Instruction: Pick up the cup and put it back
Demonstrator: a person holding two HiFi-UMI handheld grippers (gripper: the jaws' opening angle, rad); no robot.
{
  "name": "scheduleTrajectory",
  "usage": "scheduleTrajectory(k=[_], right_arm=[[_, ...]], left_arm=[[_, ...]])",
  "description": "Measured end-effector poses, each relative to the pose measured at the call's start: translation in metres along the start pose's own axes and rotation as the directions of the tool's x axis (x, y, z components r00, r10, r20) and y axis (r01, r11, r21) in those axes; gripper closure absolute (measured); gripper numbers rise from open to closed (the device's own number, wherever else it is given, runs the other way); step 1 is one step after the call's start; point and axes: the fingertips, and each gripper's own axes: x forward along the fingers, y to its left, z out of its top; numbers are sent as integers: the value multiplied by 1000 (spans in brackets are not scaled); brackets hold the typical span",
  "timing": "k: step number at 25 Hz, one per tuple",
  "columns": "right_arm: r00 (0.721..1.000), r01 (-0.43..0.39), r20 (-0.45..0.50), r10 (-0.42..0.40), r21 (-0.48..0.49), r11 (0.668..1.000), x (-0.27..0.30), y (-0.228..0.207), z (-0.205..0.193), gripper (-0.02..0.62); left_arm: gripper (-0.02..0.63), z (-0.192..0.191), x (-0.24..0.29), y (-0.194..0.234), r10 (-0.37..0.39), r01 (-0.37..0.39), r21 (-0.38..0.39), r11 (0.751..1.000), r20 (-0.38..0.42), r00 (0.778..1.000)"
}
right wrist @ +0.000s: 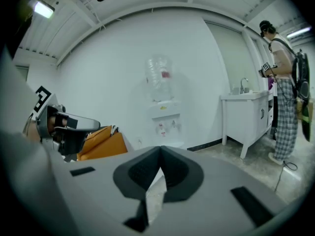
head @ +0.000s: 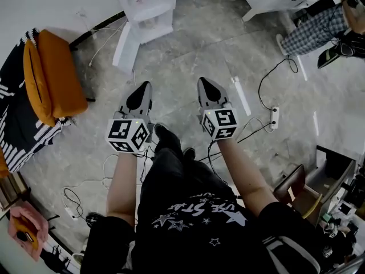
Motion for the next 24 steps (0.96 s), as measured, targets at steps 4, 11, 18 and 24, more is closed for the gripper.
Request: scheduleTrajectory(k=[4, 11, 18, 24], right_arm=[[999, -36, 26, 36, -8, 999, -40, 4, 7, 589], [996, -25, 87, 26, -10, 1000, -107, -4, 25, 589], [991, -36, 124, 40, -30, 999, -174, 1, 30, 589], [991, -67, 113, 73, -54, 996, -229, 14, 23, 591]], left_arm=[[597, -15, -24, -39, -6, 6, -1, 1000, -31, 1000], [597, -26, -53, -101, -12, 14, 55, 998, -47, 999], [597, -28, -86, -148, -37, 40, 114, 993, -31, 999], [597, -54, -133, -172, -19, 28, 116, 993, -79, 997]])
